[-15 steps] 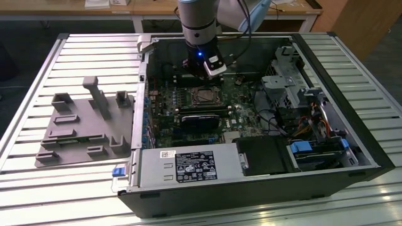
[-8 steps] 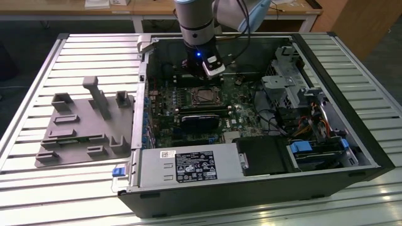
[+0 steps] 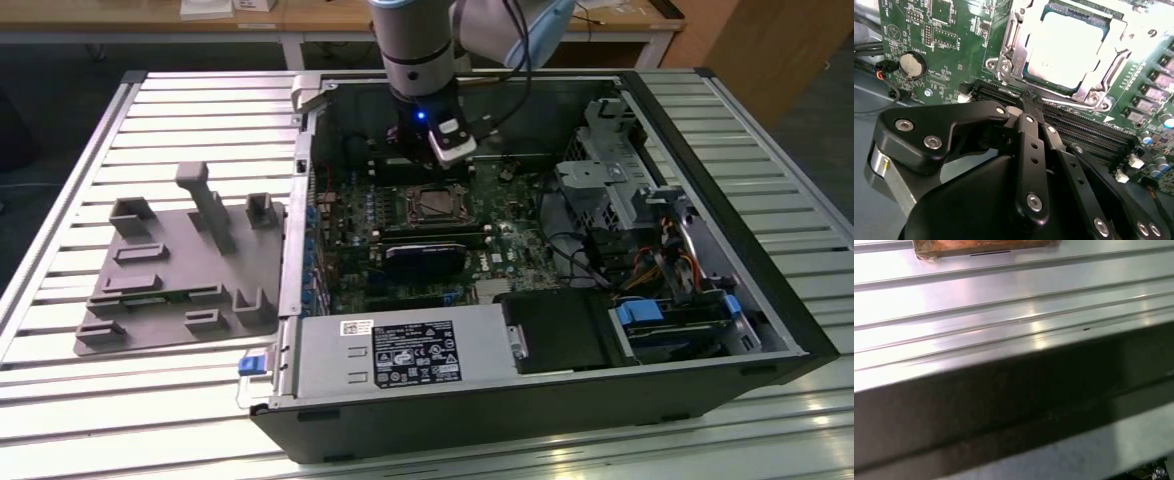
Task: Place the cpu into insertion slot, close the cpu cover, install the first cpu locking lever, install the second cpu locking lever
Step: 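Install the first cpu locking lever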
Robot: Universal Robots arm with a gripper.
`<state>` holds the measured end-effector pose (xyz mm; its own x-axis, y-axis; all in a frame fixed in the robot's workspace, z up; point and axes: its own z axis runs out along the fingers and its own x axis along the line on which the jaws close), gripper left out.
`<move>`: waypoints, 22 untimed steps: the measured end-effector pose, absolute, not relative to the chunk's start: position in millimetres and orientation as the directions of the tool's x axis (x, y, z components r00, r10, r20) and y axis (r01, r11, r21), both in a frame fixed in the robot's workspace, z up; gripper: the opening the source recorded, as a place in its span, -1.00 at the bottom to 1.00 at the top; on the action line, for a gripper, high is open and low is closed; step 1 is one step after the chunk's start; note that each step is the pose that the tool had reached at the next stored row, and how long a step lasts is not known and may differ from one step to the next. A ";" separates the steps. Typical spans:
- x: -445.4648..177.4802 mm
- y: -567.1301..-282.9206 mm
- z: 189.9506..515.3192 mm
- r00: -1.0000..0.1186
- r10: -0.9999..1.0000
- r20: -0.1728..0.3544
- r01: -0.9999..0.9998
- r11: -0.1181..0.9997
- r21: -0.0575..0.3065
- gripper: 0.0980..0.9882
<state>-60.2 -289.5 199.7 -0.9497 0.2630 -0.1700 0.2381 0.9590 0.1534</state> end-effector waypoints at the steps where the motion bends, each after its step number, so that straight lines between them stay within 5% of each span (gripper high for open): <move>1: -60.2 -288.4 199.5 -0.948 0.268 -0.170 0.243 0.958 0.153 -0.98; 22: -60.1 -286.7 196.3 -0.910 0.378 -0.171 0.355 0.923 0.151 -0.98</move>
<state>-60.1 -286.7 196.3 -0.9098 0.3783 -0.1710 0.3553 0.9225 0.1505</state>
